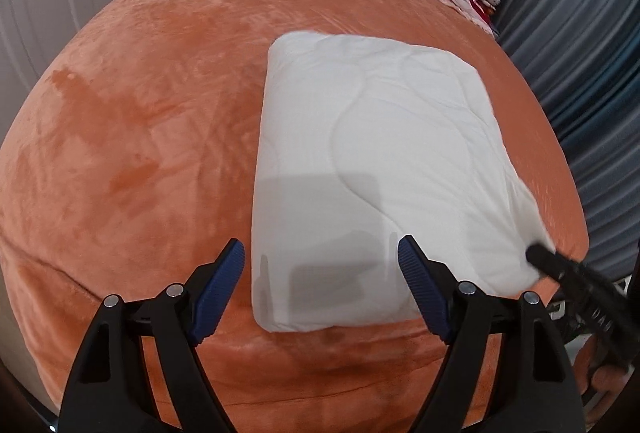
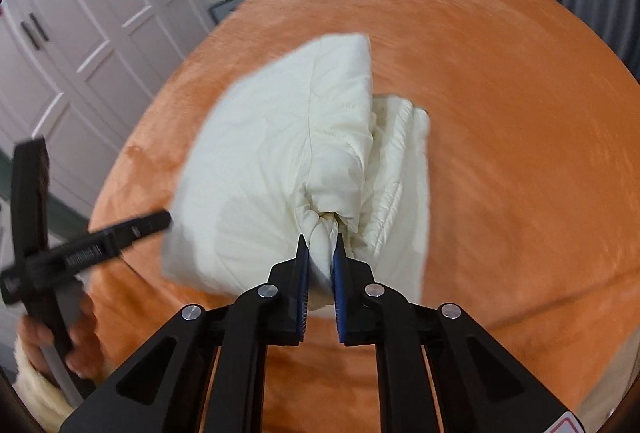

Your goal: Fold large clothes

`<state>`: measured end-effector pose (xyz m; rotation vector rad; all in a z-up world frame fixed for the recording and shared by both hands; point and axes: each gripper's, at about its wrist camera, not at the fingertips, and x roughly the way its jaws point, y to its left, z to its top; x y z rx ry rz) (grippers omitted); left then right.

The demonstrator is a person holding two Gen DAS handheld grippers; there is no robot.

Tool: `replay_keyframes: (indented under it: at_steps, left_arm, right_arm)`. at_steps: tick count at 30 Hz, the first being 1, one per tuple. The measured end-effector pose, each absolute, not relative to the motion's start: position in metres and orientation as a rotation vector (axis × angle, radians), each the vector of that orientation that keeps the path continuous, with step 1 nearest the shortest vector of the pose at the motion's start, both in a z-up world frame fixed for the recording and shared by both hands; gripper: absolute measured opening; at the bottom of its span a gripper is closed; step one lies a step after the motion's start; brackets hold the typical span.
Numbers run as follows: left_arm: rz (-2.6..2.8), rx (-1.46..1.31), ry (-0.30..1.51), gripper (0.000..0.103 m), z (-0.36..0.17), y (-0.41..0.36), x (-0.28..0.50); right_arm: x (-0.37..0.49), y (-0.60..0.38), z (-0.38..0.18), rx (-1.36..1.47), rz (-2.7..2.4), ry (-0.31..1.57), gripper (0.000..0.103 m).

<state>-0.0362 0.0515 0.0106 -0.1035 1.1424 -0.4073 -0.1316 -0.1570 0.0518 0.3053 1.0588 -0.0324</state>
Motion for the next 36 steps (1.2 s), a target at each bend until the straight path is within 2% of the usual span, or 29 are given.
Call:
replay_keyframes:
  at_steps: [14,26,36]
  left_arm:
    - [-0.363,0.075,1.23,0.079,-0.032,0.006,-0.036]
    - [-0.316,0.107,1.262,0.094,-0.056,0.0,-0.03]
    - [-0.31,0.087,1.271,0.097,-0.064,-0.001,-0.03]
  right_arm:
    - [-0.122,-0.165,-0.031,0.272,-0.114,1.228,0.009]
    - [-0.115,-0.157,-0.056,0.277,-0.111,1.276,0.009]
    - [-0.11,-0.164,-0.064,0.273,-0.111,1.276,0.009]
